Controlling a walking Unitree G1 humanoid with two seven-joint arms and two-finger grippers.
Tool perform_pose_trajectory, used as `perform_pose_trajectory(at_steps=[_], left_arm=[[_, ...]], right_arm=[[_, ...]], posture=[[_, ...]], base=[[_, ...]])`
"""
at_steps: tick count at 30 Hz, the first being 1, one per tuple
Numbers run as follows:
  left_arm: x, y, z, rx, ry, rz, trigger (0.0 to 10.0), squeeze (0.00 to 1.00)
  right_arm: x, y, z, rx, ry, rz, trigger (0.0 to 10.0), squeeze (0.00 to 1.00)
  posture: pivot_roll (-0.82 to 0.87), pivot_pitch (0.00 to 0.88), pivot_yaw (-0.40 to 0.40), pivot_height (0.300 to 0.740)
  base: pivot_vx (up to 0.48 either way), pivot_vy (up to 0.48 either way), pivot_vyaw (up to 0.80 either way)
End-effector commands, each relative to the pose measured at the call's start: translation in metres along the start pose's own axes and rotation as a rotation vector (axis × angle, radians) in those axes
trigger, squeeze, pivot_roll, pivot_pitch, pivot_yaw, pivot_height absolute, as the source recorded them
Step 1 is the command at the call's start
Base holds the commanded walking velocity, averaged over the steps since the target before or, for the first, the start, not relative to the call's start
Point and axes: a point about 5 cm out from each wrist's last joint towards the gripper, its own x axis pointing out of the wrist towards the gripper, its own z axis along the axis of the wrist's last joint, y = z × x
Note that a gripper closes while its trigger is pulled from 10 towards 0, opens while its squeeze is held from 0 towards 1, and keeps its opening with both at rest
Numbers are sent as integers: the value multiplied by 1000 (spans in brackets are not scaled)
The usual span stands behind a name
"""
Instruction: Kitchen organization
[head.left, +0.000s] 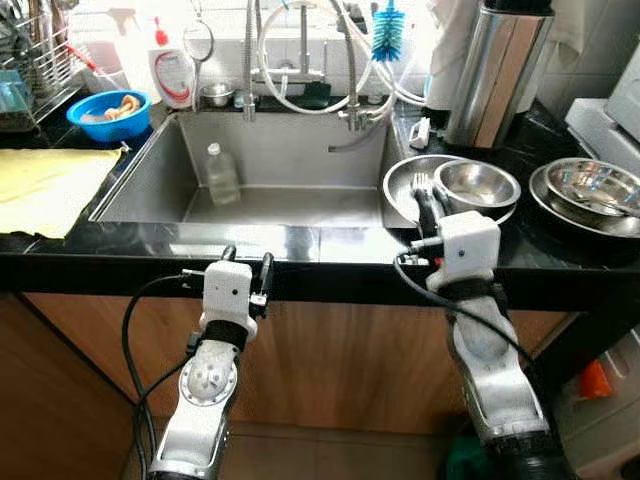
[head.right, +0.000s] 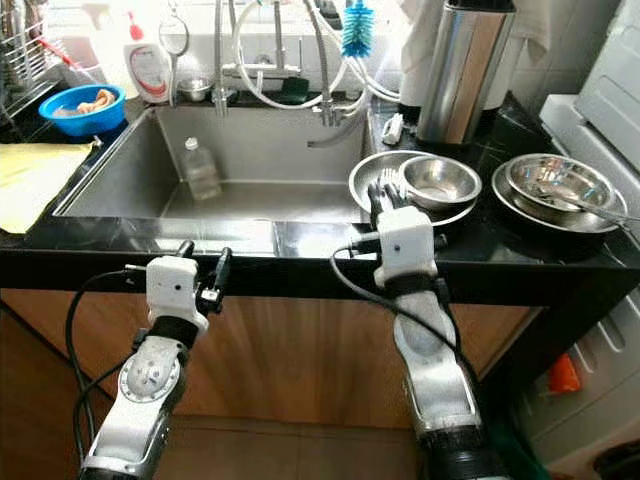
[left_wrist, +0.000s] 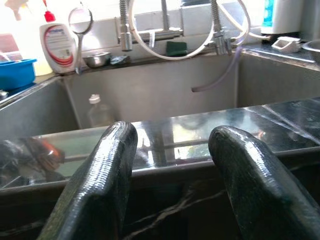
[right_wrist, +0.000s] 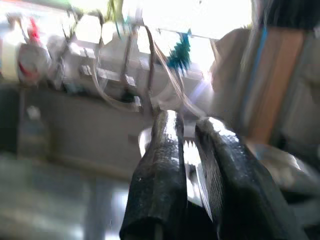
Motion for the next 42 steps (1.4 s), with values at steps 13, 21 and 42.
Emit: perform_pose_trajectory(at_steps=[13, 21, 42], left_arm=[[-3, -5, -4, -18, 18, -15, 10000, 0], [-4, -5, -4, -15, 13, -11, 10000, 0], [-7, -7, -6, -16, 20, -14, 10000, 0]], right_arm=[[-13, -2, -3, -103, 19, 19, 10000, 0], [3, 7, 4, -32, -4, 64, 10000, 1000], [9, 22, -8, 36, 99, 58, 10000, 0]], posture=[[-94, 0, 27, 740], [-76, 0, 13, 740], [-68, 0, 3, 740]], base=[[0, 0, 0], [0, 0, 0], [0, 0, 0]])
